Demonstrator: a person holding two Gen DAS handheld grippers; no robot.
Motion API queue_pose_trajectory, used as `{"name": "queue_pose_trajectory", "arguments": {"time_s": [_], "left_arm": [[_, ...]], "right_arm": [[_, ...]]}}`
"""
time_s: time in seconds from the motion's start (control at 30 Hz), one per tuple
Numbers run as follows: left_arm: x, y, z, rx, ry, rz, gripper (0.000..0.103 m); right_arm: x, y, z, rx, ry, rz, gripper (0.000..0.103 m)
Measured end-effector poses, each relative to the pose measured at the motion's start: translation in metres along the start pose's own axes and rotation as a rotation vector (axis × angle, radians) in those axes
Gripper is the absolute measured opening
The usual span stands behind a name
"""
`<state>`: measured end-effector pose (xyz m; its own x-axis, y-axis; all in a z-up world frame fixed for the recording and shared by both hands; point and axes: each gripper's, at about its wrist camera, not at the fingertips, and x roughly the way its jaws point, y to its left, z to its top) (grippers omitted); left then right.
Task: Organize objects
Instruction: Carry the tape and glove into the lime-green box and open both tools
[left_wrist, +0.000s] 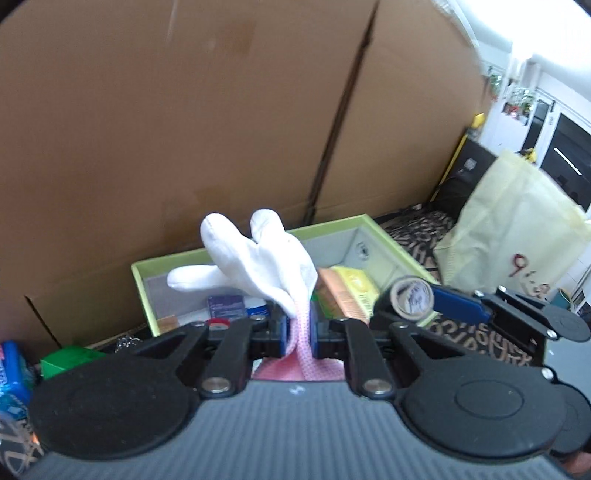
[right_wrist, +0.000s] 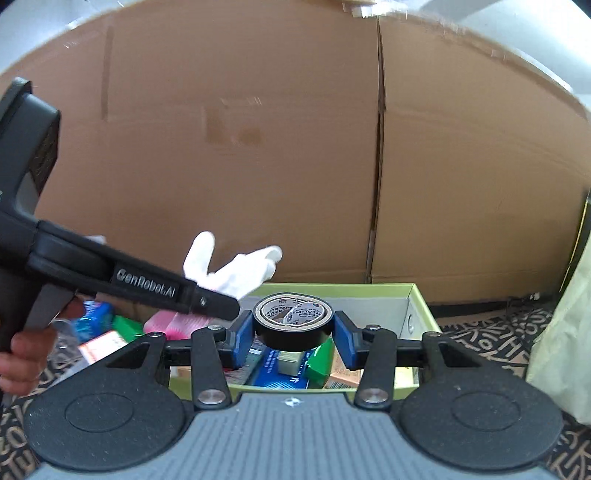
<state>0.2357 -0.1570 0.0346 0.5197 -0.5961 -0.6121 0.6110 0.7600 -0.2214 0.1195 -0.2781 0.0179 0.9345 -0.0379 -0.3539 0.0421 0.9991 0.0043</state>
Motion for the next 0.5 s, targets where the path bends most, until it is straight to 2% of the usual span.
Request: {"name": "queue_pose_trajectory", "arguments": {"time_s": [0.1, 0.13, 0.17, 0.2, 0.23, 0.3, 0.37, 0.43, 0.5], "left_arm": [[0.021, 0.007, -0.004, -0.003, 0.007, 0.022, 0.016], [0.026, 0.009, -0.005, -0.003, 0.011, 0.03, 0.034], [0.031, 0.012, -0.006, -0.007, 0.014, 0.04, 0.045], [0.033, 0.015, -0.009, -0.01, 0.003, 0.082, 0.066], [0.033, 0.018, -0.012, -0.007, -0.011, 0.097, 0.084], [0.026, 0.023, -0.02, -0.01, -0.045, 0.083, 0.089], [0.017, 0.025, -0.023, -0.023, -0.06, 0.055, 0.091], [0.007, 0.022, -0.025, -0.04, -0.075, 0.056, 0.1], [-0.007, 0.017, -0.029, -0.044, -0.098, 0.058, 0.103]], "right_arm": [[0.031, -0.004, -0.004, 0.014, 0.033, 0.002, 0.05], [0.04, -0.004, -0.007, 0.011, 0.045, 0.003, 0.05], [0.049, -0.004, -0.009, 0.004, 0.056, 0.003, 0.053], [0.058, -0.004, -0.011, -0.015, 0.079, 0.005, 0.061], [0.066, -0.004, -0.014, -0.04, 0.104, -0.017, 0.065], [0.07, -0.005, -0.017, -0.09, 0.112, -0.105, 0.066], [0.065, -0.01, -0.015, -0.108, 0.075, -0.161, 0.074], [0.055, -0.016, -0.014, -0.069, 0.06, -0.172, 0.077], [0.04, -0.02, -0.01, -0.019, 0.052, -0.144, 0.078]]}}
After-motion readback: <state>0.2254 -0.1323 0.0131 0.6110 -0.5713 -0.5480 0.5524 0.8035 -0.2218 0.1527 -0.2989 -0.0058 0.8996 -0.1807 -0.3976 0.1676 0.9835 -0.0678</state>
